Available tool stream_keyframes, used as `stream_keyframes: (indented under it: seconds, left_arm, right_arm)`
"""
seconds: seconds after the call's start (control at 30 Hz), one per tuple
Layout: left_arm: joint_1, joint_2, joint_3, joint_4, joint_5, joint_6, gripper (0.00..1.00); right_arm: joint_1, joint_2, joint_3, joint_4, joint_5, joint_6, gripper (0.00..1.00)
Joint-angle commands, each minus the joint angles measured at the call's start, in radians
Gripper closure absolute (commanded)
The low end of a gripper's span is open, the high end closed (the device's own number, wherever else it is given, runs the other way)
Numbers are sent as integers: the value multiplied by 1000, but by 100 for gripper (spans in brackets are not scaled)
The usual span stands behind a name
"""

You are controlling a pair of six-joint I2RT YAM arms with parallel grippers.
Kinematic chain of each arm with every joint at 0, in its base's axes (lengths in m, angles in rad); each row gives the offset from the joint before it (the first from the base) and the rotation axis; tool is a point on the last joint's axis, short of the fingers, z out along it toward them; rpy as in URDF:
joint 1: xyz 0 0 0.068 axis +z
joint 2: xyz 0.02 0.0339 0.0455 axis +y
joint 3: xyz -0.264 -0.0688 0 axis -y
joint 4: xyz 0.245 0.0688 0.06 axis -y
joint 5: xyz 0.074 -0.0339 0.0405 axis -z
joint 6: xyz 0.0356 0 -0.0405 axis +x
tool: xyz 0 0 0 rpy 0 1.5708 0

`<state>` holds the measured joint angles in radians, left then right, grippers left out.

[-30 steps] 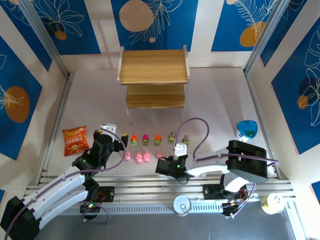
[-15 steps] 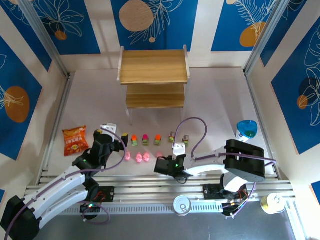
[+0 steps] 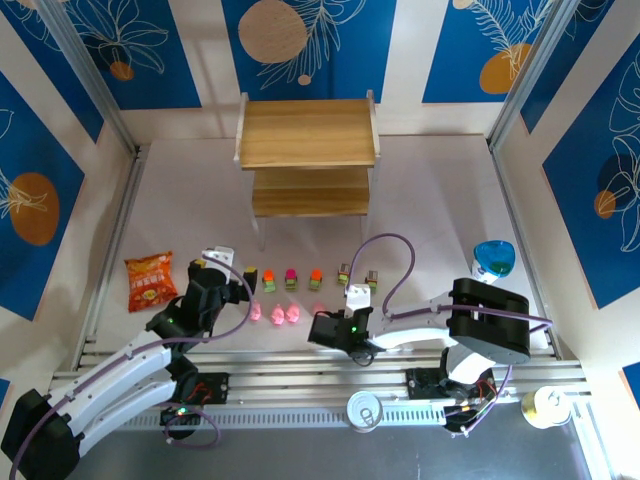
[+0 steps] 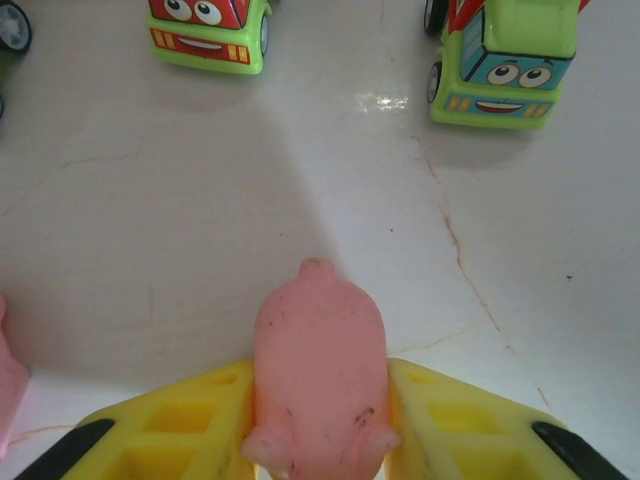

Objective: Place and organize the plastic toys onto the shelf

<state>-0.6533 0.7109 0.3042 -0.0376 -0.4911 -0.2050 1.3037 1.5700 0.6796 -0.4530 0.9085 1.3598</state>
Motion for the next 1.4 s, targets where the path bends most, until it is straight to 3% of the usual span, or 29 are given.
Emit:
stream_keyframes:
  seconds: [0.0, 0.37, 0.57, 0.97, 1.37]
  left_arm:
    - [-7, -4, 29, 34, 13, -10, 0]
    - [-9, 22, 31, 93, 157, 18, 0]
    - [-11, 16, 26, 114, 208, 32, 0]
    - [-9, 57, 34, 133, 263, 35, 0]
    - [-9, 84, 43, 134, 268, 37, 0]
  right_arm:
    - [-2, -1, -2, -25, 23, 19, 70]
    - [63, -81, 61, -184, 117, 57, 73]
    - [47, -149, 118, -230, 148, -17, 72]
    - [-181, -218, 246, -43, 45, -434, 72]
    - [-360, -125, 485, -30, -59, -630, 72]
